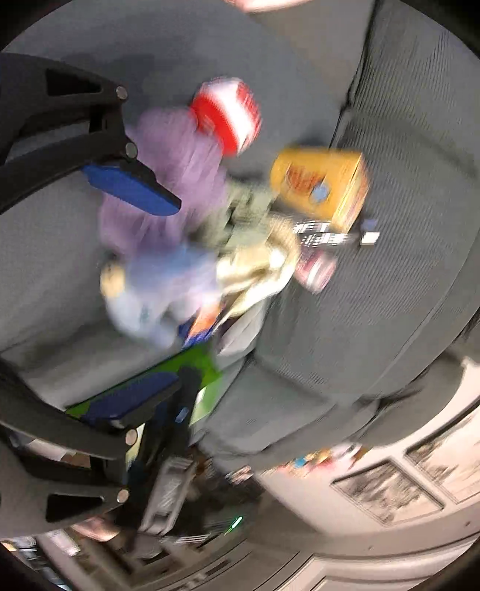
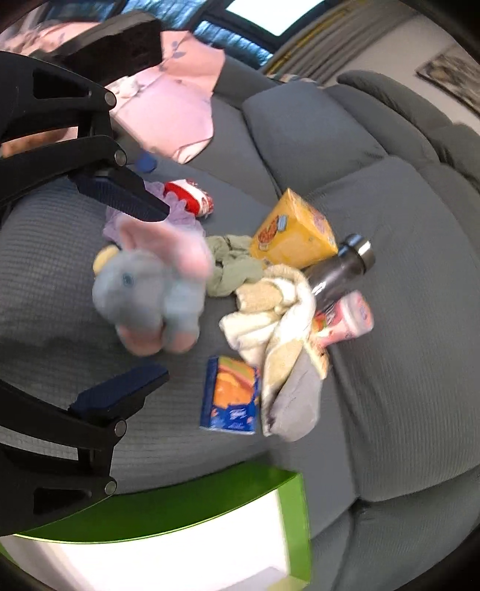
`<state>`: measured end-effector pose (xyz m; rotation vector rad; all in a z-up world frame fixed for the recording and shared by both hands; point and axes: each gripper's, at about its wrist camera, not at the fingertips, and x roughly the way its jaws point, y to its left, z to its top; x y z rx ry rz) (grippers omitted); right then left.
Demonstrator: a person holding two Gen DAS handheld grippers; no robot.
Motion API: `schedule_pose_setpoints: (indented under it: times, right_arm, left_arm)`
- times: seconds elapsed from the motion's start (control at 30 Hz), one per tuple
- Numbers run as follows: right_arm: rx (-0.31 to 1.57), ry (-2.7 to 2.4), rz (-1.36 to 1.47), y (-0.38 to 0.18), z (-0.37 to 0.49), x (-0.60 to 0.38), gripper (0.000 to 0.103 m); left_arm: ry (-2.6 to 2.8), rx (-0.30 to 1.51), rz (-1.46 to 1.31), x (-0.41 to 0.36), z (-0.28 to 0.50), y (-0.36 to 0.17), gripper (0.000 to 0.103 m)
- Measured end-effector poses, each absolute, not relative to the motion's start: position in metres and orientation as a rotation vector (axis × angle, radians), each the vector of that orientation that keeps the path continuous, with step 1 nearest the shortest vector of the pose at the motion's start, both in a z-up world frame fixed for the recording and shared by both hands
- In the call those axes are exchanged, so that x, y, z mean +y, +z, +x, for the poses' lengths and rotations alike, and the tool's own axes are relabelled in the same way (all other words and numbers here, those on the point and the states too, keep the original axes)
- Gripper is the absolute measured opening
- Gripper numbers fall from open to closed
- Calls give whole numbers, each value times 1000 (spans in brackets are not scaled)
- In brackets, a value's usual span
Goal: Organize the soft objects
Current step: 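Carry the plush elephant with the right gripper into the green box and release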
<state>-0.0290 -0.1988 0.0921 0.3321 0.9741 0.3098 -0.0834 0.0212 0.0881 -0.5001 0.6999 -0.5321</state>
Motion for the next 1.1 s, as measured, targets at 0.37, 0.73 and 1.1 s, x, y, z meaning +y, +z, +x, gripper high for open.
schedule_pose_setpoints:
  times: [0.37,0.73,1.1]
  right_arm:
    - [1153,395,526,30,4,-193,81]
    - [1138,460,585,19,10,-187,57]
    - [846,392,514,101,-33,-234,57]
  left_arm:
    - [-499,851,-386,-19,-71,61,72]
    - [-460,843,-302,-29,-64,64,49]
    - [-570,688,-172,-87,-76,131,50]
